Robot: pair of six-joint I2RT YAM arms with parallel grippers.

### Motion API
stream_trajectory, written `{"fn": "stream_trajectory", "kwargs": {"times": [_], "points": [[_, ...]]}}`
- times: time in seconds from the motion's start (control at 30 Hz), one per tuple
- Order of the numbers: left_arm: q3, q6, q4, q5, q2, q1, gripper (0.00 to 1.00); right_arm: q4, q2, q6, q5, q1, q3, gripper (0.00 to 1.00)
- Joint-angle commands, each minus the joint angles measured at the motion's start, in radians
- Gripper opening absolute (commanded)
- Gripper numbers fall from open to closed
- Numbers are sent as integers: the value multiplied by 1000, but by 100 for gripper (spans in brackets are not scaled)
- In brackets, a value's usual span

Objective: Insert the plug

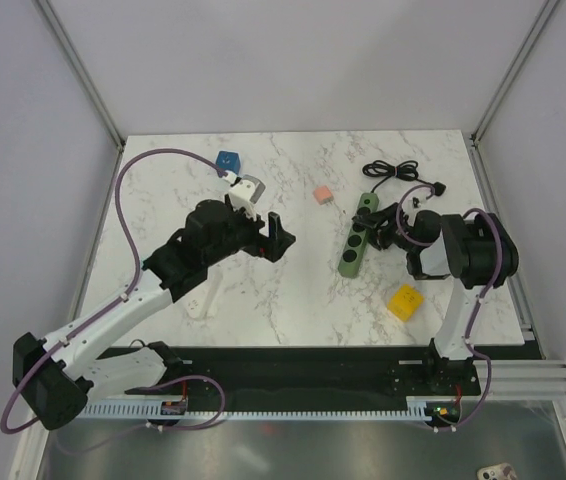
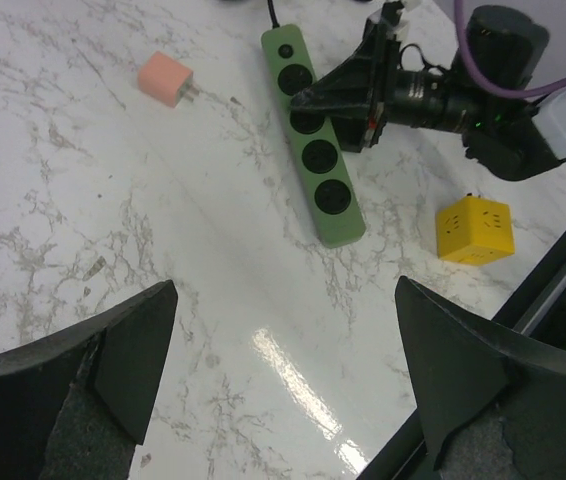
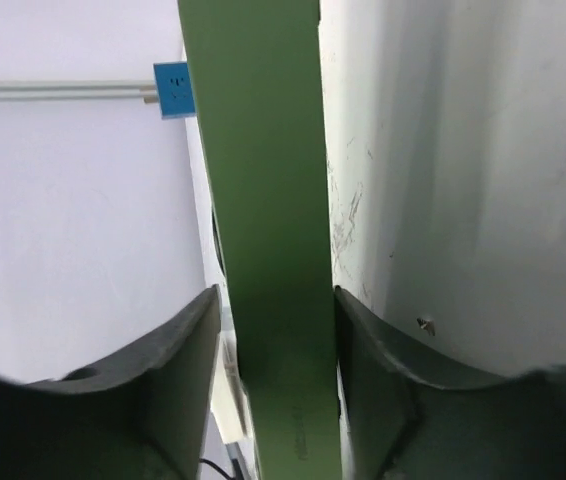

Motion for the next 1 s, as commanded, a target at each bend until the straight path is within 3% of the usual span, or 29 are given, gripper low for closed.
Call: {"fn": "stream_trajectory", "kwargs": {"times": [0.0,0.1,0.13,0.33,0.6,0.73,0.97], "points": [[84,-18,-48,-69,51,-11,96,38,-104,-33,-10,-9,2,62],[137,-107,-102,-70,123,-11,94,-297,-222,-204,70,-9,43,67],[144,-121,-113,-69,141,-11,94,-535,-246,-264,102,-9,71,67],[159,-213,-105,-52,240,-22,91,-994,-322,-466,271,-9,224,70],[190,-213,-108,-64,273,-27,91,-1134,-351,-567,375,-9,272,65],[173,-228,-92,-49,289,-27,90,-1142,-371,-628,342,0,304,62],[145,-279,-32,5,322,-27,89,-1232,-343,-687,416,86,396,66]]}}
